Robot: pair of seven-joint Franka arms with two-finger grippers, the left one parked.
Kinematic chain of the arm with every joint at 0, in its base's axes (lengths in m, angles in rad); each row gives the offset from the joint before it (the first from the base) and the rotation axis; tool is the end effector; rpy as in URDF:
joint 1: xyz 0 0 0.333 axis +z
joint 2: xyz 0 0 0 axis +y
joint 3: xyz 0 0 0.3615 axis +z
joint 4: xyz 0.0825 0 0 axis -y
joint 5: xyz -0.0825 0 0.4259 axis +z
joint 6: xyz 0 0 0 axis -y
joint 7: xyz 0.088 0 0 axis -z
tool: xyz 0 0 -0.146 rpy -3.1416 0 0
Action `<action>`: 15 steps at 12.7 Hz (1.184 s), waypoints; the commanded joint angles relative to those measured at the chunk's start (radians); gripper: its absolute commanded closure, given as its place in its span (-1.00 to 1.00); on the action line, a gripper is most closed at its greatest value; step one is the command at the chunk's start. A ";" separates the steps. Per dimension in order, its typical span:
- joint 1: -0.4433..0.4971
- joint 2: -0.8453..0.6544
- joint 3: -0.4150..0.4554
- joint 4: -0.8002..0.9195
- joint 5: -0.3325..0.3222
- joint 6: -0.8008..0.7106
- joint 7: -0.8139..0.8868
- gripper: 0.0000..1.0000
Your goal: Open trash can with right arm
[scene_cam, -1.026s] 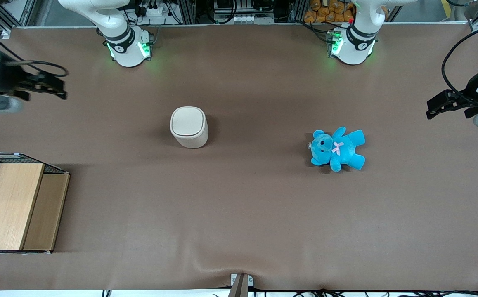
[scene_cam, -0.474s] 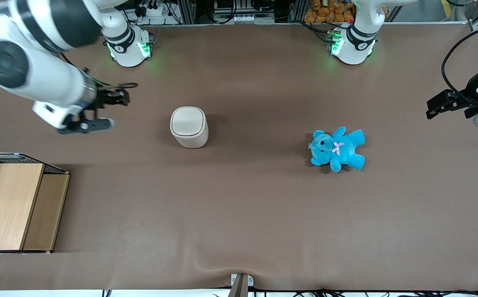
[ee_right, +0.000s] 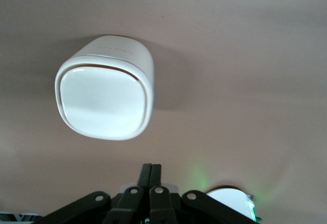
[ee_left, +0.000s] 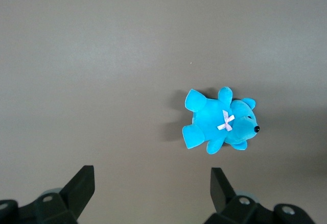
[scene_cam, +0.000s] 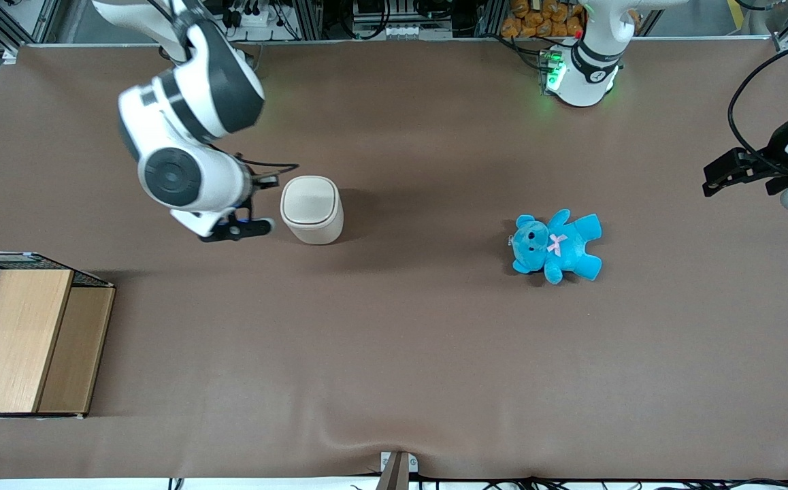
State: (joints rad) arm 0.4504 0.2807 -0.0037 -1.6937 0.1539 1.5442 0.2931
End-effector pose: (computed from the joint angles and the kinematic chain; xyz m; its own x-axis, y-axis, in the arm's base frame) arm 0.5522 0.2899 0.3983 0.8910 0.1142 -0.4394 0.1205 -0.9926 -0.0136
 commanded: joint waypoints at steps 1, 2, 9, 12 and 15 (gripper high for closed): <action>0.057 -0.023 -0.010 -0.093 0.022 0.112 0.070 1.00; 0.063 -0.008 -0.010 -0.106 0.022 0.143 0.077 1.00; 0.086 0.074 -0.010 -0.151 0.024 0.229 0.077 1.00; 0.105 0.081 -0.009 -0.170 0.024 0.257 0.078 1.00; 0.105 0.106 -0.009 -0.170 0.026 0.258 0.078 1.00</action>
State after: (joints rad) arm 0.5405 0.3706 -0.0037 -1.8438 0.1610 1.7835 0.3597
